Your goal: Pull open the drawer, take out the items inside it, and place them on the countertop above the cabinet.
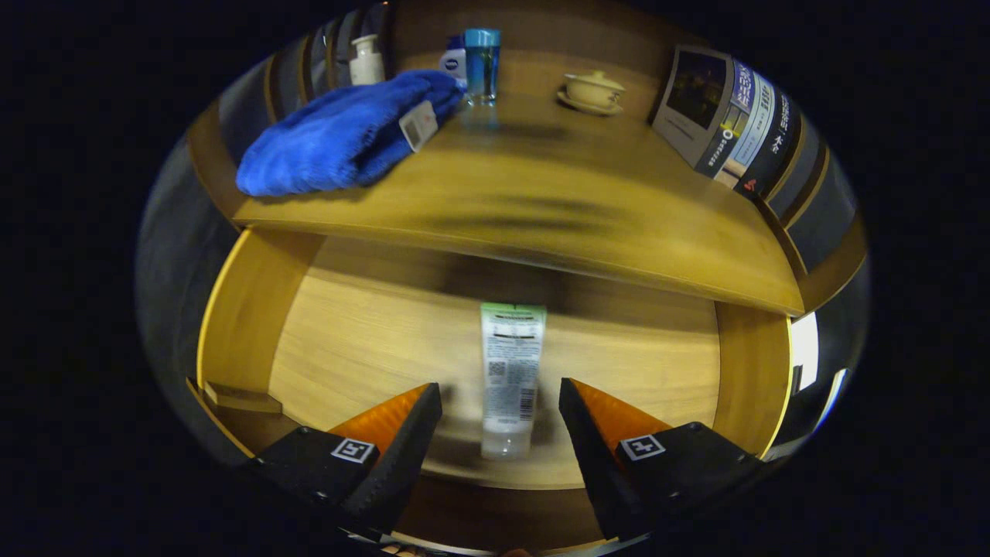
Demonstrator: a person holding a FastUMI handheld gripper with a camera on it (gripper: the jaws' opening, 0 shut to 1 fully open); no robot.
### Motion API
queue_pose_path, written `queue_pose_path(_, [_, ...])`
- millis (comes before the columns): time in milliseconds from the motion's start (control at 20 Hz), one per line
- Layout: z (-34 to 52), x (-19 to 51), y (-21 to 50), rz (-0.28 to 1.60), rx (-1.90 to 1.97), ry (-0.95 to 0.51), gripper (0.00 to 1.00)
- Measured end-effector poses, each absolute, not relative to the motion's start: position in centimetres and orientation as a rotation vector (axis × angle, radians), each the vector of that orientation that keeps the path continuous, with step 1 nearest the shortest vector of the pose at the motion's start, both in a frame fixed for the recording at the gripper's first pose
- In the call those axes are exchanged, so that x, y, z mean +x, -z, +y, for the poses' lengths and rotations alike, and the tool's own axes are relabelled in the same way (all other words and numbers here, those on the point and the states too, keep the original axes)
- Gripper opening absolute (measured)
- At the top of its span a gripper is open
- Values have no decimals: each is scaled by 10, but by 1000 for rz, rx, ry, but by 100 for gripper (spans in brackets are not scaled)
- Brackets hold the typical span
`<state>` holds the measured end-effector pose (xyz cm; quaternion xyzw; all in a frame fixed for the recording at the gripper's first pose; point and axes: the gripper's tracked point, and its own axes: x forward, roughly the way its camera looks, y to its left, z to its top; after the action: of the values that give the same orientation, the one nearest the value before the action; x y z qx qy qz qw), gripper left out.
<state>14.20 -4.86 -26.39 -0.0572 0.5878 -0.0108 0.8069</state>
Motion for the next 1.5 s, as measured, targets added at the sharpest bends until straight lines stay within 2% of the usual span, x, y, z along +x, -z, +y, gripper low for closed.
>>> queue_pose_path(400, [-44,119,297,1403,-125,-8,93])
queue_pose_path(550, [-40,123,294,1402,-100,-4,75])
queue_pose_path(700, [-43,123,298,1386,-103,4,52])
queue_pose_path(750, [-46,125,295,1365,-116,0,49])
queue_pose_path(900, [-42,132,285,1308,-80,-9,44])
queue_pose_path(1300, [-24,117,193,1222,60,-142,44])
queue_pose_path(1500, [-35,147,143,1086,31,-117,44])
